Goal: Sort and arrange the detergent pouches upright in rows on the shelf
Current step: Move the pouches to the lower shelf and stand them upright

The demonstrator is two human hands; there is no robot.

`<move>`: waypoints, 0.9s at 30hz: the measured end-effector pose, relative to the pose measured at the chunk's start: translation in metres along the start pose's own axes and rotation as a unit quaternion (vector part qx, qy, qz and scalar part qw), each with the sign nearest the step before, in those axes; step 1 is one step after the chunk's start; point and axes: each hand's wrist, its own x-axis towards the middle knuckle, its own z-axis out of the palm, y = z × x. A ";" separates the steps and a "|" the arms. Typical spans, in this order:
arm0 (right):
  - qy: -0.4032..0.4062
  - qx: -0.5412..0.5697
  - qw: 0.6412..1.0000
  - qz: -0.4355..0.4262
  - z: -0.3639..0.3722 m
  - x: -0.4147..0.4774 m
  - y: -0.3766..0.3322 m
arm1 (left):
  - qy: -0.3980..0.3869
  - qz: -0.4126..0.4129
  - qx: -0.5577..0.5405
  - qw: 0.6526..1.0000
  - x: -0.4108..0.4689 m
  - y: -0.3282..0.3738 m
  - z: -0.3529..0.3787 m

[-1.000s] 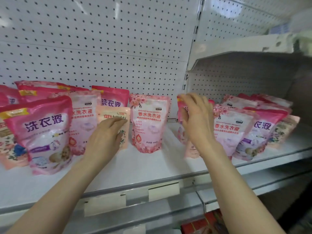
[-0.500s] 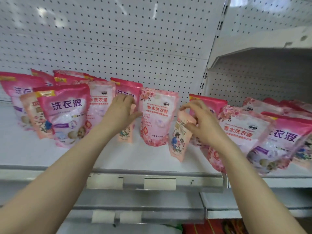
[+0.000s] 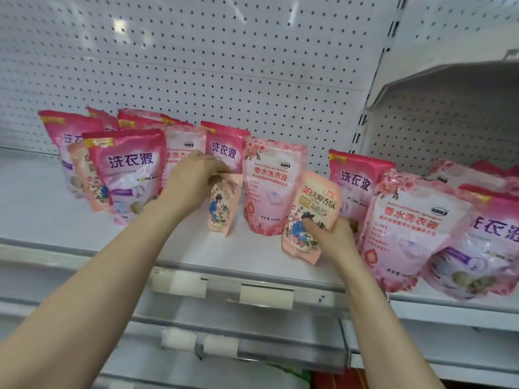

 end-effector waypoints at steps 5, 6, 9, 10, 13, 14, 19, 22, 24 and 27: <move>-0.050 -0.043 0.998 -0.012 -0.003 -0.004 0.014 | 0.040 -0.078 -0.078 0.993 -0.004 0.018 0.002; -0.051 -0.030 0.998 -0.011 -0.002 -0.006 0.015 | 0.037 -0.109 -0.103 0.988 -0.009 0.018 0.005; -0.042 -0.008 0.999 -0.018 0.001 -0.010 0.021 | 0.066 -0.235 -0.302 0.921 -0.027 0.019 0.008; -0.036 -0.005 0.999 -0.026 0.002 -0.012 0.020 | 0.062 -0.277 -0.368 0.886 -0.035 0.018 0.013; -0.002 0.021 0.999 -0.026 0.007 -0.013 0.024 | -0.043 -0.303 -0.443 0.843 -0.059 0.015 0.034; 0.012 0.040 0.999 -0.021 0.009 -0.014 0.026 | -0.073 -0.300 -0.434 0.846 -0.067 0.013 0.041; 0.063 0.152 0.986 -0.011 0.019 -0.027 0.023 | 0.000 -0.343 -0.412 0.844 -0.086 0.020 0.043; 0.062 0.194 0.978 -0.050 0.025 -0.038 0.008 | 0.072 -0.366 -0.452 0.810 -0.101 0.039 0.024; 0.027 0.231 0.971 -0.052 0.036 -0.047 0.001 | 0.104 -0.375 -0.478 0.787 -0.120 0.046 0.011; -0.021 0.270 0.962 -0.047 0.051 -0.063 -0.007 | 0.133 -0.406 -0.501 0.752 -0.153 0.047 -0.004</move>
